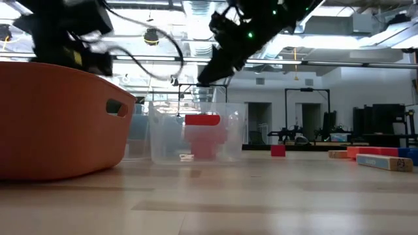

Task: Sort blocks
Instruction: Put the brown block into the left transparent bin

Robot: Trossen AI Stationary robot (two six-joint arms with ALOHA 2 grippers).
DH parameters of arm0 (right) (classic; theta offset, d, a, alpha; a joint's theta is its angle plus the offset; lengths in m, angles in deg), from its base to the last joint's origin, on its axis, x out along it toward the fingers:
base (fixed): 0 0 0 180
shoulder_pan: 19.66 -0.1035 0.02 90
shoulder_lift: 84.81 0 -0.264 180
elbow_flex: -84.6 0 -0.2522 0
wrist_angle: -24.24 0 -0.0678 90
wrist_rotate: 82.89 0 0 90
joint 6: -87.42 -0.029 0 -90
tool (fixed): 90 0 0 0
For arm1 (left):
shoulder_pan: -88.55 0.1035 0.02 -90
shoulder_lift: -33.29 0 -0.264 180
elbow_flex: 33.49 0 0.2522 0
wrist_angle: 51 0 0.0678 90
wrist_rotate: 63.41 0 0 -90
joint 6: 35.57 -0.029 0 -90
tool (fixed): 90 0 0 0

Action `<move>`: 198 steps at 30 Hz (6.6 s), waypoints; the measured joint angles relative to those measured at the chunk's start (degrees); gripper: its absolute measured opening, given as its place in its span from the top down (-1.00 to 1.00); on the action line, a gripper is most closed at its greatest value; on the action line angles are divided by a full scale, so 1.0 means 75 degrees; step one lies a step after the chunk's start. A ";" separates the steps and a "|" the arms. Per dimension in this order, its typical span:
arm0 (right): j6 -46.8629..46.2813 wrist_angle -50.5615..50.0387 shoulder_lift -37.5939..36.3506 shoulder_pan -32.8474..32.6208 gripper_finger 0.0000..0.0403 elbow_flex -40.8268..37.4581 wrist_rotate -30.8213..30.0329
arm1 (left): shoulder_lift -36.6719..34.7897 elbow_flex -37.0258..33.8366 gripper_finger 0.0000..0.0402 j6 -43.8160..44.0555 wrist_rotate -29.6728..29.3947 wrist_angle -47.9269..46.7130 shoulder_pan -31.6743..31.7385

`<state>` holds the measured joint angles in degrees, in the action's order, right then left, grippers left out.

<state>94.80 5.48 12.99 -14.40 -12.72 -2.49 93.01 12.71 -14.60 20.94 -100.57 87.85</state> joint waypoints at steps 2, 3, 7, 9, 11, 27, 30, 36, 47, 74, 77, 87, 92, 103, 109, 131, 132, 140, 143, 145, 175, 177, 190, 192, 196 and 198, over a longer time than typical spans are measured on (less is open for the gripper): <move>-0.0129 -0.0340 -0.0095 -0.0044 -0.06 -0.0014 0.0003 | 0.0487 0.0004 0.45 -0.0294 0.0375 0.0213 0.0287; -0.0216 -0.0503 -0.0188 -0.0097 -0.06 -0.0014 0.0003 | 0.0696 0.0005 0.44 -0.0426 0.0598 0.0312 0.0377; -0.0671 -0.1538 -0.0692 -0.0296 -0.05 0.0012 0.0019 | 0.1341 0.0055 0.43 -0.0845 0.1140 0.0705 0.0533; -0.0987 -0.2300 -0.0907 -0.0339 -0.06 0.0000 0.0015 | 0.1478 0.0180 0.39 -0.1169 0.1144 0.0623 0.0522; -0.1448 -0.3047 -0.1120 -0.0331 -0.07 0.0000 0.0015 | 0.1508 0.0345 0.32 -0.1421 0.1147 0.0470 0.0518; -0.5065 -0.7567 -0.1649 0.0986 -0.08 -0.0660 -0.0289 | -0.1225 0.0361 0.07 -0.2120 -0.1235 0.1531 -0.0435; -0.5798 -0.8008 -0.1626 0.1509 -0.08 -0.0801 -0.0136 | -0.1590 -0.0035 0.07 -0.2242 -0.1241 0.2420 -0.0694; -0.5851 -0.8221 -0.1621 0.2708 -0.08 -0.1747 0.0189 | -0.1935 -0.0465 0.07 -0.2340 -0.1245 0.3337 -0.1089; -0.1482 -0.6739 -0.1604 0.2501 -0.08 -0.2076 0.0385 | -0.1966 -0.0497 0.07 -0.2601 -0.1245 0.3040 -0.1363; 0.2601 -0.6857 -0.0373 0.1966 0.18 -0.2486 0.0259 | -0.1975 -0.1449 0.07 -0.2738 -0.1520 0.4737 -0.2037; 0.2657 -0.6556 -0.0376 0.1914 0.20 -0.2542 0.0256 | -0.2001 -0.1479 0.07 -0.2761 -0.1536 0.4697 -0.2114; 0.2580 -0.6283 -0.0398 0.1410 0.71 -0.2558 0.0493 | -0.2037 -0.1479 0.07 -0.2820 -0.1775 0.4713 -0.2471; 0.2081 -0.6136 -0.0382 0.1046 0.96 -0.1916 0.0833 | -0.2039 -0.1479 0.07 -0.2874 -0.2206 0.4670 -0.2706; 0.0730 -0.6462 -0.0639 0.0225 0.98 0.0803 0.0765 | -0.1973 -0.1479 0.07 -0.3082 -0.2726 0.4933 -0.2727; 0.0101 -0.4320 -0.0704 -0.0315 1.00 0.1621 0.0728 | -0.1948 -0.1479 0.07 -0.3277 -0.2933 0.5316 -0.2624; -0.1393 -0.4028 0.1363 -0.0857 0.63 0.2922 0.0952 | -0.2728 -0.1471 -0.08 -0.3050 -0.2898 0.4828 -0.2198; -0.1333 -0.4157 0.1607 -0.0783 0.55 0.3229 0.1108 | -0.2732 -0.1462 -0.08 -0.2995 -0.2905 0.4830 -0.2142; -0.1437 -0.6287 0.3572 -0.0549 0.01 0.5906 0.1913 | -0.2684 -0.1470 -0.08 -0.2749 -0.2910 0.4705 -0.2166; -0.1483 -0.6979 0.4311 -0.0543 -0.11 0.6837 0.1929 | -0.2688 -0.1470 -0.08 -0.2791 -0.2907 0.4699 -0.2168; -0.1624 -0.7392 0.4694 -0.0540 -0.16 0.7444 0.1927 | -0.2687 -0.1470 -0.08 -0.2823 -0.2907 0.4699 -0.2165; -0.2242 -0.8091 0.6351 -0.0443 0.07 0.8408 0.1356 | -0.3863 -0.1473 -0.08 -0.1915 -0.2916 0.3232 -0.2168; -0.2233 -0.8081 0.6367 -0.0447 0.10 0.8408 0.1304 | -0.3860 -0.1473 -0.08 -0.1777 -0.2868 0.3244 -0.2168; -0.2069 -0.7859 0.6373 -0.0369 0.71 0.8405 0.1267 | -0.3869 -0.1473 -0.08 -0.1631 -0.2889 0.3063 -0.2168; -0.2068 -0.7928 0.6372 -0.0322 0.81 0.8408 0.1272 | -0.3877 -0.1473 -0.08 -0.1698 -0.2892 0.3060 -0.2192; -0.2075 -0.8267 0.6244 -0.0238 0.93 0.8392 0.1320 | -0.3900 -0.1473 -0.08 -0.1783 -0.2896 0.3061 -0.2211; -0.2100 -0.8359 0.6162 -0.0223 0.95 0.8382 0.1308 | -0.3923 -0.1473 -0.08 -0.1817 -0.2903 0.3023 -0.2211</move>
<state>79.04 -57.21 59.21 -16.07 50.15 7.31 63.58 1.66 -28.23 -0.82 -77.90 71.28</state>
